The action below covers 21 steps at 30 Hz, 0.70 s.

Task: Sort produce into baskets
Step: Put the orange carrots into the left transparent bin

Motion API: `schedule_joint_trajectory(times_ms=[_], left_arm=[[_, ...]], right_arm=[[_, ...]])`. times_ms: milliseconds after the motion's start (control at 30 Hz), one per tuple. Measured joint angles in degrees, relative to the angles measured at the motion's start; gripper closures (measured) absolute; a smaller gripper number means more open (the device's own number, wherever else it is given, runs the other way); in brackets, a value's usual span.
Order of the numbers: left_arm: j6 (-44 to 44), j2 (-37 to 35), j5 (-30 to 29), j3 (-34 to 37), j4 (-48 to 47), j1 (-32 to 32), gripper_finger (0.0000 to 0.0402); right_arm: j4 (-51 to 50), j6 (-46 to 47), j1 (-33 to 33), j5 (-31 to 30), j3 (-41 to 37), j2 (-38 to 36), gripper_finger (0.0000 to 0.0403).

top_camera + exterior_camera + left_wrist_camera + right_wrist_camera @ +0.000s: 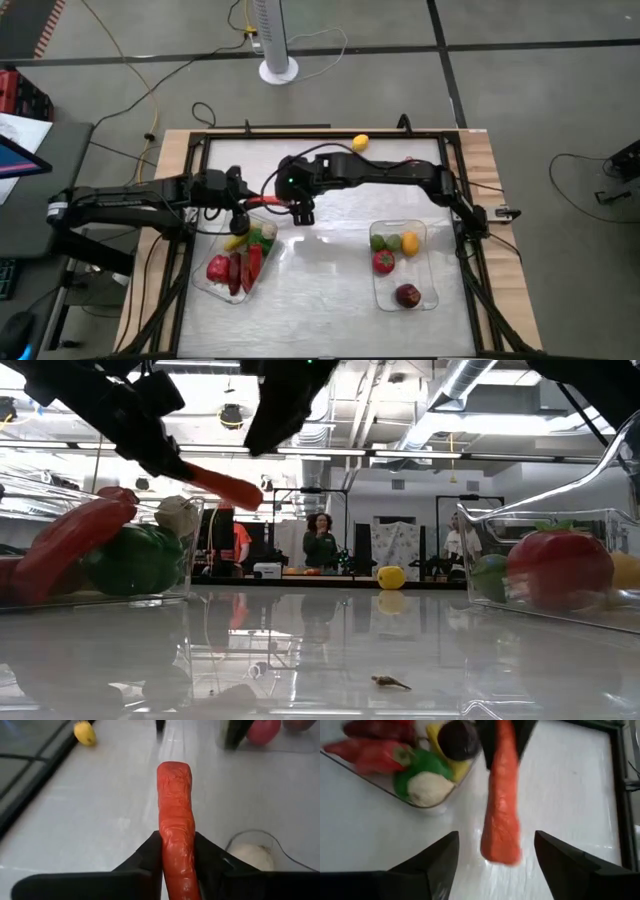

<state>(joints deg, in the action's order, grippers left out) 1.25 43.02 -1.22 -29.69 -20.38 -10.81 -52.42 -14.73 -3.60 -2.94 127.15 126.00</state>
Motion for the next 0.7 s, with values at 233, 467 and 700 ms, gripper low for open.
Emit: schedule_joint_trajectory(times_ms=[233,467,700], left_arm=[[-1.77,-3.61,9.33,-2.52,-8.98,0.02,0.0331],[-6.34,-9.17,15.95,-6.55,-12.62,0.67,0.0339],[-8.57,-10.98,13.84,-6.86,-13.19,3.85,0.0335]], right_arm=[[-4.57,3.14,0.22,0.33,1.75,-5.20,0.0106],[1.63,6.35,-0.75,0.68,-11.37,-12.52,0.0106],[22.90,11.71,-2.67,1.36,-41.43,-27.48,0.0106]])
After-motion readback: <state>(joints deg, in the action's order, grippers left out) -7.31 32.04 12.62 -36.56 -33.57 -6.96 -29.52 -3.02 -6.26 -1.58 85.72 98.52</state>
